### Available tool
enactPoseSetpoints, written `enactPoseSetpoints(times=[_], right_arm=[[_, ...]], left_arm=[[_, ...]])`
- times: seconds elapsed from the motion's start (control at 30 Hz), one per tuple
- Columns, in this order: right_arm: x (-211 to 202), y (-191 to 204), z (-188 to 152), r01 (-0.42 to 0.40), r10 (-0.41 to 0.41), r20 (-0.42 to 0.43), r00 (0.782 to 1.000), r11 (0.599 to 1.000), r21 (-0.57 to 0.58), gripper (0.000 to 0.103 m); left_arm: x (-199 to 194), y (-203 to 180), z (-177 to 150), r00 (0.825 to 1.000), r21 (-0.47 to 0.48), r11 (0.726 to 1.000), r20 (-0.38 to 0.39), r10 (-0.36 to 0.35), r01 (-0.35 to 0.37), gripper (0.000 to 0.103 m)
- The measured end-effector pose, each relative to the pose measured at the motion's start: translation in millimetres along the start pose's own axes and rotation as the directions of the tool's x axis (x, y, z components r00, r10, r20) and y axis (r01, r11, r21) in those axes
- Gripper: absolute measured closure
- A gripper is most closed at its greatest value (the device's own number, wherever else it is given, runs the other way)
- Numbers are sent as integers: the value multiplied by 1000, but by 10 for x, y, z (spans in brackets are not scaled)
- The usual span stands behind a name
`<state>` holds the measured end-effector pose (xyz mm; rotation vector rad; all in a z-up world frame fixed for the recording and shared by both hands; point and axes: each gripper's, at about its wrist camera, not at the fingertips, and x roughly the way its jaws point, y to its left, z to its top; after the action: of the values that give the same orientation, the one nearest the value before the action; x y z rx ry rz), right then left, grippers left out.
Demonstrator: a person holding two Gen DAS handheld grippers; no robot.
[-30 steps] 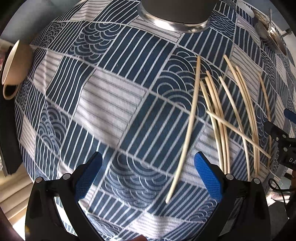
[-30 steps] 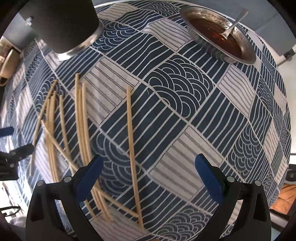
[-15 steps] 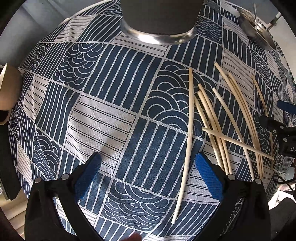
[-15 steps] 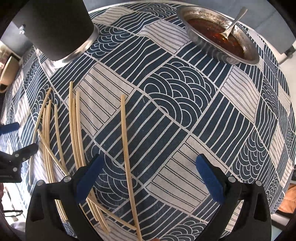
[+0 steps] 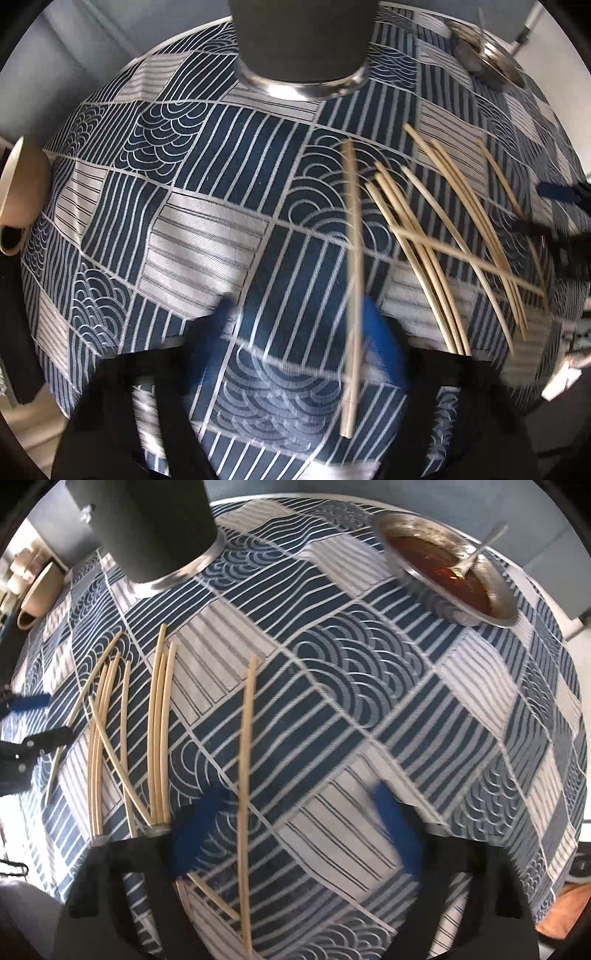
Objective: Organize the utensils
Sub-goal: 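Lower the left gripper onto one chopstick and close while the right gripper grasps another, then lift the held chopstick with the left gripper toward the black holder while the right gripper carries its own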
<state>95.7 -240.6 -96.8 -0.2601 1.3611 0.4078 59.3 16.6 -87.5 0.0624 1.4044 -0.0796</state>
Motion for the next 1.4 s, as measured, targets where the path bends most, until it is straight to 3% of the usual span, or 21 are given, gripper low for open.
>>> enactPoseSetpoints(times=[0.03, 0.07, 0.1, 0.17, 0.23, 0.3, 0.43, 0.67, 0.77, 0.97, 1.13, 1.4], right_arm=[[-28, -38, -7, 0, 0, -2, 1000, 1000, 2, 63], [-45, -90, -18, 0, 0, -7, 1000, 1000, 5, 81], [-50, -140, -32, 2, -2, -11, 1000, 1000, 6, 92], [-52, -208, -28, -5, 5, -23, 1000, 1000, 11, 98], [-48, -282, -25, -36, 38, -46, 998, 998, 45, 99], [-39, -381, -48, -136, 145, -66, 987, 982, 128, 99], [-130, -365, -108, -239, 256, -74, 964, 954, 182, 99], [-373, -61, -12, -339, 347, -16, 938, 923, 182, 98], [-581, 30, 48, -343, 341, 37, 939, 929, 139, 98], [-990, 3, 497, -402, 383, 181, 906, 912, 84, 98], [-1418, 70, 716, -377, 372, 300, 879, 925, -42, 98], [-1753, 211, 1123, -365, 399, 381, 834, 917, -161, 98]], left_arm=[[-32, 4, -57, 1000, 13, 1000, -11, -4, 5, 80], [-48, 13, -114, 1000, 25, 1000, -25, -14, 15, 88], [-64, 18, -159, 999, 28, 999, -32, -21, 22, 95], [-81, 126, -297, 998, -6, 999, -38, -51, 51, 98], [-83, 226, -413, 996, -38, 996, -49, -77, 75, 98], [-93, 291, -546, 993, -63, 994, -78, -94, 89, 99], [-204, 281, -791, 992, -76, 994, -91, -90, 83, 99], [-542, 369, -1056, 995, -140, 986, -24, -95, 90, 99], [-744, 446, -1149, 996, -168, 982, 8, -89, 89, 99], [-1423, 436, -777, 984, -158, 980, 154, -94, 119, 98], [-1623, 385, -203, 964, -164, 974, 239, -115, 157, 98], [-1871, 378, 240, 940, -136, 980, 329, -91, 142, 98]])
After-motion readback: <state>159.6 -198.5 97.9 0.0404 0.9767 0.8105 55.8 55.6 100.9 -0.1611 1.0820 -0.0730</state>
